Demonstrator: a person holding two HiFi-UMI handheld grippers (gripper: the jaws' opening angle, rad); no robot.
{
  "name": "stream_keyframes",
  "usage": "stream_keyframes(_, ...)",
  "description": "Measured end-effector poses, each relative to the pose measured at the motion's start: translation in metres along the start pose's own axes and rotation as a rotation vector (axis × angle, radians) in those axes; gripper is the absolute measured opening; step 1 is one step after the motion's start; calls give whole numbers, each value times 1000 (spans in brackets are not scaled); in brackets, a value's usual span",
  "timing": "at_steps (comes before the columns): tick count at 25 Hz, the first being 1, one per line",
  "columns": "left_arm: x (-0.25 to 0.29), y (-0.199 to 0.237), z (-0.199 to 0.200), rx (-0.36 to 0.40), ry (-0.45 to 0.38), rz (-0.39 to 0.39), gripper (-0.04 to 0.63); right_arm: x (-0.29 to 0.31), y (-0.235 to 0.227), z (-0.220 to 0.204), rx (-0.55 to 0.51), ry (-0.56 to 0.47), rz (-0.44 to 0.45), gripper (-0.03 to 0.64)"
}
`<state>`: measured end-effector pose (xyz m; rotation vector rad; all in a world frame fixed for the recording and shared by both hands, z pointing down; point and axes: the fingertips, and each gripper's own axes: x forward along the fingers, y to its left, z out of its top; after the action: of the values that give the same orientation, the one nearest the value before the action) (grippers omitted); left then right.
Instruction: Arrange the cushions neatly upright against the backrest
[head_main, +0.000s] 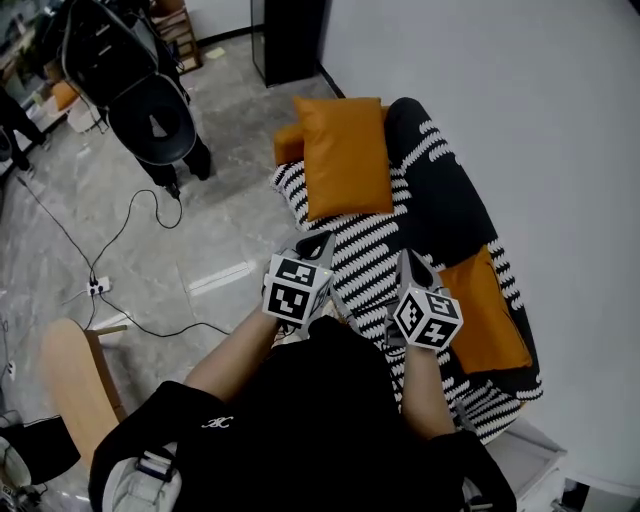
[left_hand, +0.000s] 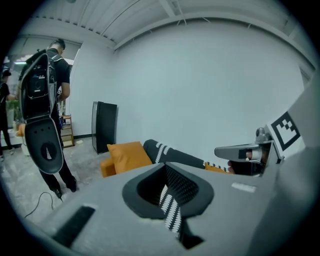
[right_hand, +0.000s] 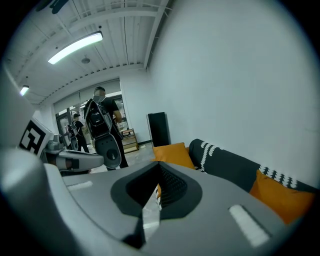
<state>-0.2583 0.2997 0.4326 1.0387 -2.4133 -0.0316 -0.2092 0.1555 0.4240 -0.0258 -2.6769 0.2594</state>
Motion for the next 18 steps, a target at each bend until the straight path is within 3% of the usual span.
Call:
stream_keyframes(10,59,56,36,43,32,40,9,85,-24,23,45,3,1,8)
stream_keyframes(18,146,92,101,109,35,85,9,171,-92,61,73,5,-33,8)
